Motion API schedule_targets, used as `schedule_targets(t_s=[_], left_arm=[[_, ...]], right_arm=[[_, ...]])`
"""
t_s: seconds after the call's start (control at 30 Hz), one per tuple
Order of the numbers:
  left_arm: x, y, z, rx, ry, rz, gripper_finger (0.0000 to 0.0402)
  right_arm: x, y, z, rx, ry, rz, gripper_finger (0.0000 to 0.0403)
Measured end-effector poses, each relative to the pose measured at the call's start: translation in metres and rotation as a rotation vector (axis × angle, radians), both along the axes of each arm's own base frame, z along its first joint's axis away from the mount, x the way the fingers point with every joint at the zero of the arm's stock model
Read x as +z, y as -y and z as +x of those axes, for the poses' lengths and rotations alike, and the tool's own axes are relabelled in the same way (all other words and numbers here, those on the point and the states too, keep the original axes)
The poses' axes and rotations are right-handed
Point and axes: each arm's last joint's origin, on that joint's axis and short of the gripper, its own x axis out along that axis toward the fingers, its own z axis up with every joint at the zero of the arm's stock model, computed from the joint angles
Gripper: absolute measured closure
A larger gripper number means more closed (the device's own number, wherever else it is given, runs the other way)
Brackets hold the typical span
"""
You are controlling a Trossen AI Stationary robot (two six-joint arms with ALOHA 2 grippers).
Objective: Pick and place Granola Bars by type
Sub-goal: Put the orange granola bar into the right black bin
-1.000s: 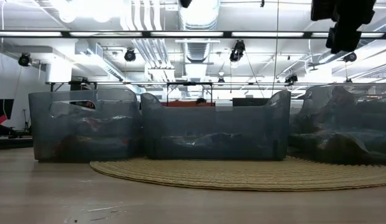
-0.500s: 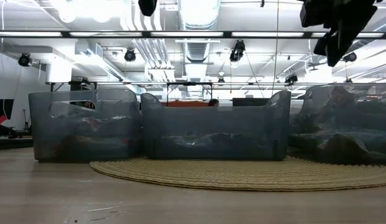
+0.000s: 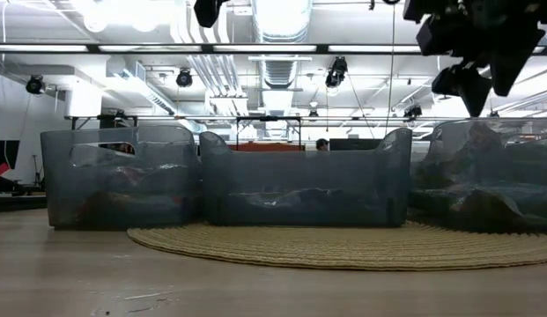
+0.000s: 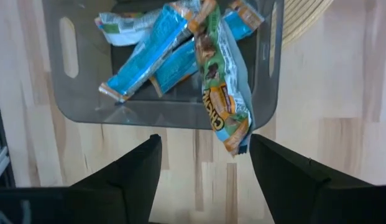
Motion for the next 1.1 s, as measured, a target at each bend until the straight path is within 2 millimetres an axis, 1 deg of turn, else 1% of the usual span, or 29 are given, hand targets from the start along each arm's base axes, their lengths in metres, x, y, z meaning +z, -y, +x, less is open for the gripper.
schedule_targets(t_s=[0.17, 0.7, 0.93, 1.1], left_arm=[[0.000, 0.000, 0.000, 0.000, -0.003, 0.001, 0.0401], [-0.002, 0.000, 0.000, 0.000, -0.017, 0.001, 0.0401], [-0.002, 0.000, 0.000, 0.001, -0.015, -0.004, 0.0402], [-0.002, 0.000, 0.000, 0.001, -0.015, -0.005, 0.0402]], right_arm=[[-0.008, 0.000, 0.003, 0.008, -0.023, 0.000, 0.0175], [-0.017, 0.001, 0.006, 0.013, 0.004, -0.008, 0.0177], [-0.029, 0.001, 0.002, 0.007, -0.035, -0.002, 0.0177], [-0.030, 0.001, 0.002, -0.008, -0.037, -0.001, 0.0194]])
